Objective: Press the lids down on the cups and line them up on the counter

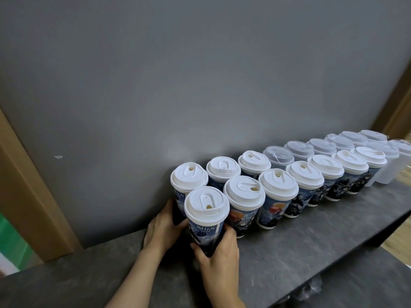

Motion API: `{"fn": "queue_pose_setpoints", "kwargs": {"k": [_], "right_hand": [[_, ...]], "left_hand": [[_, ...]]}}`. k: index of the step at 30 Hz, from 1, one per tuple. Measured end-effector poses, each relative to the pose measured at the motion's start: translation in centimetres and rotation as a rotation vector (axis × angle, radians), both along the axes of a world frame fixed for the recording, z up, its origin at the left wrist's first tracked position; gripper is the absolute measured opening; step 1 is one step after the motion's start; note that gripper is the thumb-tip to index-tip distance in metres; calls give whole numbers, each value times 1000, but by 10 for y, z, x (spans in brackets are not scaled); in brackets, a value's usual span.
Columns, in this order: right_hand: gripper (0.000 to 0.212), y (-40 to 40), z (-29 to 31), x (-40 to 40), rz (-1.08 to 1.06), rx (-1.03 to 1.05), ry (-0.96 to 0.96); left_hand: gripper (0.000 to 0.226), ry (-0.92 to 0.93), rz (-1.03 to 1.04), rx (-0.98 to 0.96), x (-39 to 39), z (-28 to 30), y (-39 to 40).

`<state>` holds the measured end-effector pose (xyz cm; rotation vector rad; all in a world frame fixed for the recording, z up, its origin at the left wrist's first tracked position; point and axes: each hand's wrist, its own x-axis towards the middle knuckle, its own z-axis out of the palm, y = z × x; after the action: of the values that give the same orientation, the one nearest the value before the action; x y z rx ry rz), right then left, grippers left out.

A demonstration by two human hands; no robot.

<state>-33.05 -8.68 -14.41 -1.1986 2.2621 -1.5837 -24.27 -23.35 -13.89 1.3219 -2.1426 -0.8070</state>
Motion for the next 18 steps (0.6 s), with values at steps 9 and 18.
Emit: {"fn": "queue_pose_setpoints", "kwargs": {"k": [9, 18], "right_hand": [[76, 0, -1, 0, -3, 0, 60], [70, 2, 1, 0, -16, 38, 30]], "left_hand": [[52, 0, 1, -14, 0, -1, -1], [67, -12, 15, -15, 3, -1, 2]]}}
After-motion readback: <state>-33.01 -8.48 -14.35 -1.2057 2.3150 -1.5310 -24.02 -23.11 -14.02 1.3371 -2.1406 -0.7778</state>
